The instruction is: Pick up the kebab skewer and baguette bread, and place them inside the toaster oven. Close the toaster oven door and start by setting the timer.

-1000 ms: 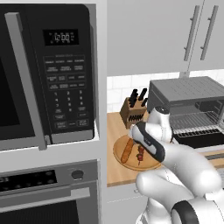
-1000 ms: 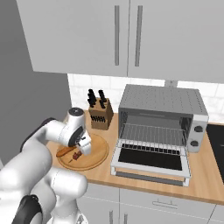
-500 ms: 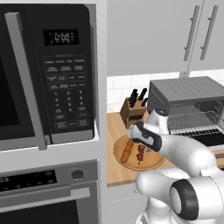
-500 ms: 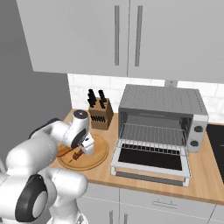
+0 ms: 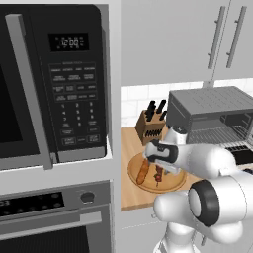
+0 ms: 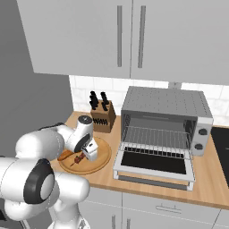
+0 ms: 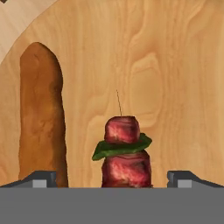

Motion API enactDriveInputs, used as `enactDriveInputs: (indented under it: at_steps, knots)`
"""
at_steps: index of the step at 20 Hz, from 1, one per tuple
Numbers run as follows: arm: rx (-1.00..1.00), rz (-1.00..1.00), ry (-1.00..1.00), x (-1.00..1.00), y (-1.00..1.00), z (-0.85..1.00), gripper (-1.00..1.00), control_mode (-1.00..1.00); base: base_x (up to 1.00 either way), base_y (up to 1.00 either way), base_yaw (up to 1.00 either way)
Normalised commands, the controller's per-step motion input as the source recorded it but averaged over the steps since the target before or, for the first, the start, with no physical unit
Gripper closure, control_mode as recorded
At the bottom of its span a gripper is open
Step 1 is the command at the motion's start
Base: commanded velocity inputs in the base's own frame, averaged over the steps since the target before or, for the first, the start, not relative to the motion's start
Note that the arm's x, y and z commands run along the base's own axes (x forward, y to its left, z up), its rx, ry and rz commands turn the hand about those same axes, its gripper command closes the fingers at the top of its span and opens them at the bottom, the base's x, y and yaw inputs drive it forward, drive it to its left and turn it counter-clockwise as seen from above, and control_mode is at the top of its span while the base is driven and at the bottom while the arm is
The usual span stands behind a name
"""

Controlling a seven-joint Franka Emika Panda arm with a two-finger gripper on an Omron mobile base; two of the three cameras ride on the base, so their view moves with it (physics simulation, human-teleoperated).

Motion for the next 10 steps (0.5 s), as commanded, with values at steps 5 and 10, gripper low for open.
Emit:
enactDriveInputs:
  at_steps: [5,10]
  knots:
    - [0.00,0.00,-0.03,0.04,0.00,-0.27,-1.00,-1.00,0.00,0.00,0.00]
    - [0.00,0.00,-0.01,0.07,0.09,-0.14,-1.00,-1.00,0.00,0.00,0.00]
